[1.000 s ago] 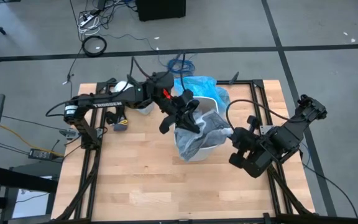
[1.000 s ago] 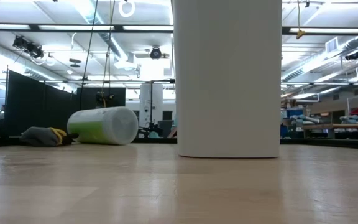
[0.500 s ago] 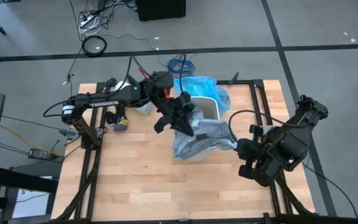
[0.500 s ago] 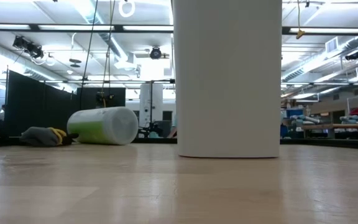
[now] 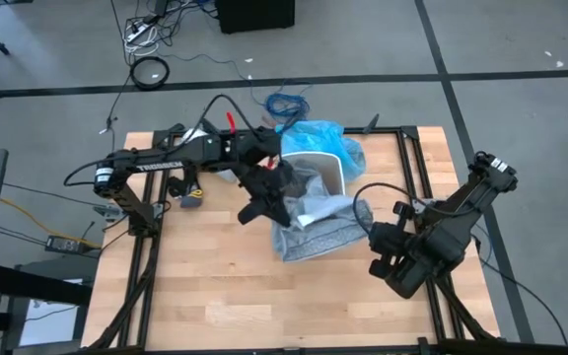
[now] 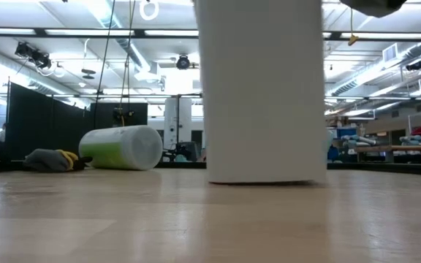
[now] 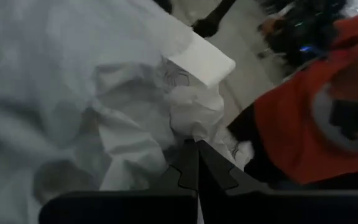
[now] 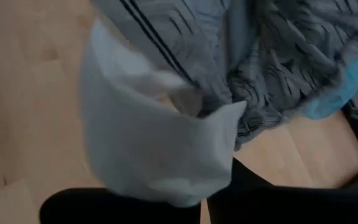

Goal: Place trash/remove bag and relplace
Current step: Put the gray trash bag into the trash bin

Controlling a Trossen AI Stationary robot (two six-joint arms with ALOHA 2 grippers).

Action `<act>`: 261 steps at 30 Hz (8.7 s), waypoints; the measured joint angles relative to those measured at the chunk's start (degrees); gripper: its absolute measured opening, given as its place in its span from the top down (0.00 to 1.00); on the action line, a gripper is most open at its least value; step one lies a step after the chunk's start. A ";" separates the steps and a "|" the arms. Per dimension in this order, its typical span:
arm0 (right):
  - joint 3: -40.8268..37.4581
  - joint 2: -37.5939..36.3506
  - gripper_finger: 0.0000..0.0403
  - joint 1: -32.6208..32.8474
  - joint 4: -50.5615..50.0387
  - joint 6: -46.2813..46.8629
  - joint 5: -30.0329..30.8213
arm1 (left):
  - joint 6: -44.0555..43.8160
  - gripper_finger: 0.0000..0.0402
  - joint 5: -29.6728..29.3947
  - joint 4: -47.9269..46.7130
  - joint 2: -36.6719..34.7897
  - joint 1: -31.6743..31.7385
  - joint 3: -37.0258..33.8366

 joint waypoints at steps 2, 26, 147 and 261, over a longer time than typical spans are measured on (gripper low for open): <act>-0.78 0.01 1.00 0.03 1.03 -0.08 0.01 | 2.30 1.00 -2.38 -3.78 -1.34 0.10 0.00; 0.83 -0.22 0.51 -7.19 18.28 -21.51 -1.23 | 3.22 0.99 -8.67 -3.33 -6.52 1.76 -0.01; 27.28 6.71 0.60 -8.41 31.74 -44.60 -10.11 | 16.65 0.99 -30.13 -26.78 -11.24 6.52 0.02; 17.48 7.21 1.00 -58.29 17.05 -76.32 -25.65 | -1.97 0.98 -42.62 -0.49 -26.30 20.39 -6.73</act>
